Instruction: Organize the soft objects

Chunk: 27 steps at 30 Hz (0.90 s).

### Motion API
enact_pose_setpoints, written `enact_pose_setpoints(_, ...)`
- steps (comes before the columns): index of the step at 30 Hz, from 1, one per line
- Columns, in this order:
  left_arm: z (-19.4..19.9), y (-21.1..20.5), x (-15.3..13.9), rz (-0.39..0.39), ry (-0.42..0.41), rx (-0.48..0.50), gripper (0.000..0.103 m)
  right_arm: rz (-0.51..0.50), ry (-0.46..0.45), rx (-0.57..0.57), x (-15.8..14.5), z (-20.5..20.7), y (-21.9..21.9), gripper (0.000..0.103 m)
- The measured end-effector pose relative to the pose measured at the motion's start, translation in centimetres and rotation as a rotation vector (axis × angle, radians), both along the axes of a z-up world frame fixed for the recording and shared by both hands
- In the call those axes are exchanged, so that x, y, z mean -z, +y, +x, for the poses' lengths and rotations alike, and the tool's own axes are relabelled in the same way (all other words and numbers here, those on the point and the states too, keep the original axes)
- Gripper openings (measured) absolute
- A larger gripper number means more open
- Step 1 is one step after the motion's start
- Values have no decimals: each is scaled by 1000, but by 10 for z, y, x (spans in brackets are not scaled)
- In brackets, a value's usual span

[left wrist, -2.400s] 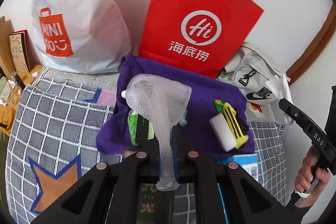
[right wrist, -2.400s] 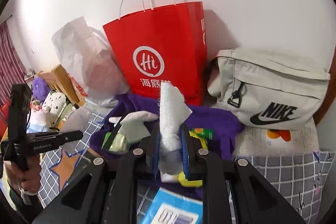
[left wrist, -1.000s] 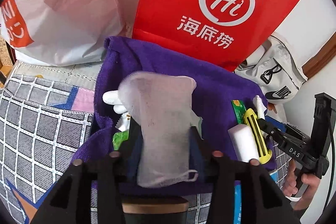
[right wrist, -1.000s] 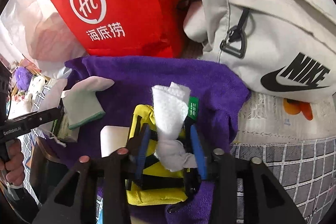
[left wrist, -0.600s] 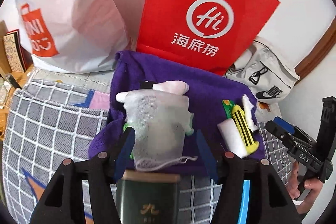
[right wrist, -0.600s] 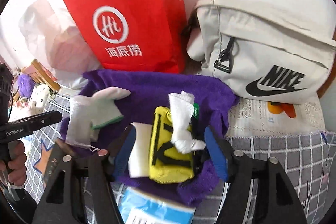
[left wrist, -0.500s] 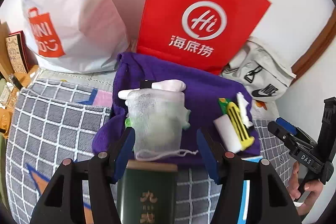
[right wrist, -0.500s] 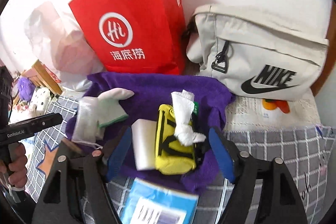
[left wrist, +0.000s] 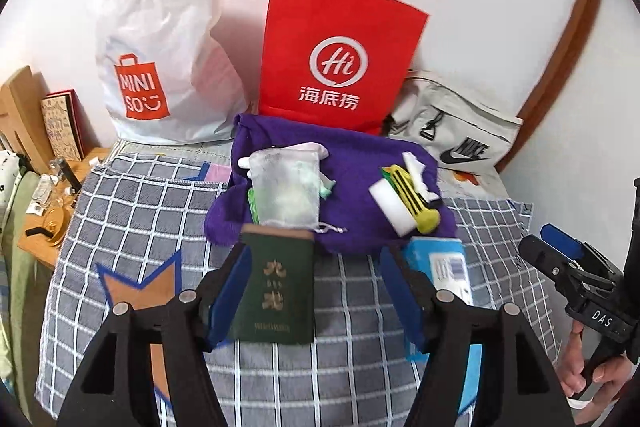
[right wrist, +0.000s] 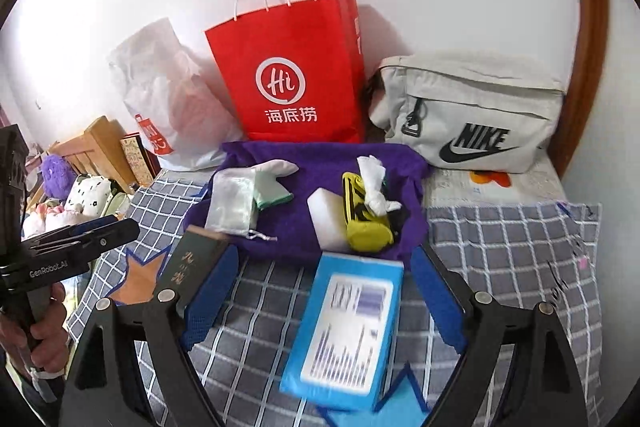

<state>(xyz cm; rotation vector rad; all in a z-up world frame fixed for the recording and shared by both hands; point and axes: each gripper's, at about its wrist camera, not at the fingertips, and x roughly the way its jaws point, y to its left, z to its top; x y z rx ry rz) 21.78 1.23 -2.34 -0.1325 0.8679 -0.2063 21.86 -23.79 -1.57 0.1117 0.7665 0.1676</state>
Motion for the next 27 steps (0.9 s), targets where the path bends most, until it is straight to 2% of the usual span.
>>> enact_pose_setpoints(3, -23, -1, -6, 9, -22, -5, 72, -35, -29, 25, -5, -27, 2, 94)
enact_pose_setpoints(6, -45, -6, -9, 21, -41, 11, 73, -85, -61, 49, -7, -54, 5, 103)
enact_pose_setpoints(9, -66, -11, -10, 39, -50, 13, 73, -100, -66, 65, -5, -72, 5, 103)
enact_pose_setpoints(10, -73, -12, -11, 47, -49, 12, 76, -102, -62, 69, -5, -77, 4, 103)
enact_pose_setpoints(11, -79, -13, -12, 60, -47, 1, 85, -108, -58, 77, -4, -84, 4, 103)
enact_pose_setpoints(13, -91, -12, -14, 81, -60, -36, 94, -118, -64, 84, -4, -94, 5, 103)
enact_pose_setpoints(20, -133, -10, -17, 90, -109, -64, 95, -120, -91, 115, -4, -141, 0, 103)
enact_pose_setpoints(27, -158, -13, -16, 124, -144, -89, 95, -110, -111, 110, -3, -163, 1, 103)
